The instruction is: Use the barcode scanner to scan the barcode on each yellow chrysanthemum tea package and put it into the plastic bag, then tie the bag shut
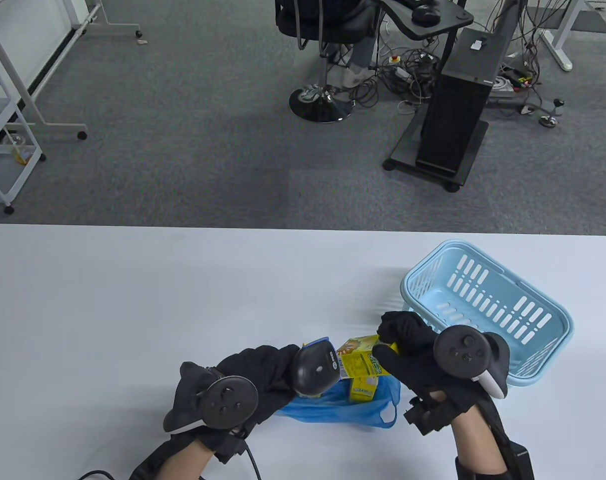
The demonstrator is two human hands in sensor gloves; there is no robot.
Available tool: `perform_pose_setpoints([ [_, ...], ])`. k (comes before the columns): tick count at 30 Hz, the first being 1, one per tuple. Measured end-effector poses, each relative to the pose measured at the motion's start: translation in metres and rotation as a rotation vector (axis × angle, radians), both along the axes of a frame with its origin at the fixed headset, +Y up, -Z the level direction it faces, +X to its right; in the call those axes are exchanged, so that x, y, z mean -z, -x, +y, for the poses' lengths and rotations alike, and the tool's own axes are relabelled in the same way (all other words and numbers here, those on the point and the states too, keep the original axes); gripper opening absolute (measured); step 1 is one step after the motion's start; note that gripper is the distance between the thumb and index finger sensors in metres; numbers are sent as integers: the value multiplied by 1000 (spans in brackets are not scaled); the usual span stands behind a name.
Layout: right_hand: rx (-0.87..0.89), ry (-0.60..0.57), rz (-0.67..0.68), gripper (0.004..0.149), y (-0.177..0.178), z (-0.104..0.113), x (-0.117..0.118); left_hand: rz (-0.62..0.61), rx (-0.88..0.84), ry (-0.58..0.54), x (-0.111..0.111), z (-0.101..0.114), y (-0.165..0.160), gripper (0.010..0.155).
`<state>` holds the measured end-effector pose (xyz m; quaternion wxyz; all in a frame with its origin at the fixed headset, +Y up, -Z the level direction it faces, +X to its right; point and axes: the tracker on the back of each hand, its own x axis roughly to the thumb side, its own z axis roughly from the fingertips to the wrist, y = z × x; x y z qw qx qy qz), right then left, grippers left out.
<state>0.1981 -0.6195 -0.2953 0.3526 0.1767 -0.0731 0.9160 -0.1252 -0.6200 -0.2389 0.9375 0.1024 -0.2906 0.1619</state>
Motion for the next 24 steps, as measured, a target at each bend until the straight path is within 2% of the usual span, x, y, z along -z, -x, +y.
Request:
perform_pose_setpoints([
  [8, -12, -35, -37, 65, -9, 9, -5, -3, 16, -20, -5, -5, -13, 58],
  [12, -2, -43, -44, 64, -11, 10, -6, -13, 16, -17, -6, -6, -15, 56],
  [19, -3, -51, -45, 64, -10, 11, -7, -6, 110, -41, -9, -9, -24, 54],
  [24, -1, -59, -38, 63, -9, 11, -7, -4, 96, -58, -8, -10, -24, 54],
])
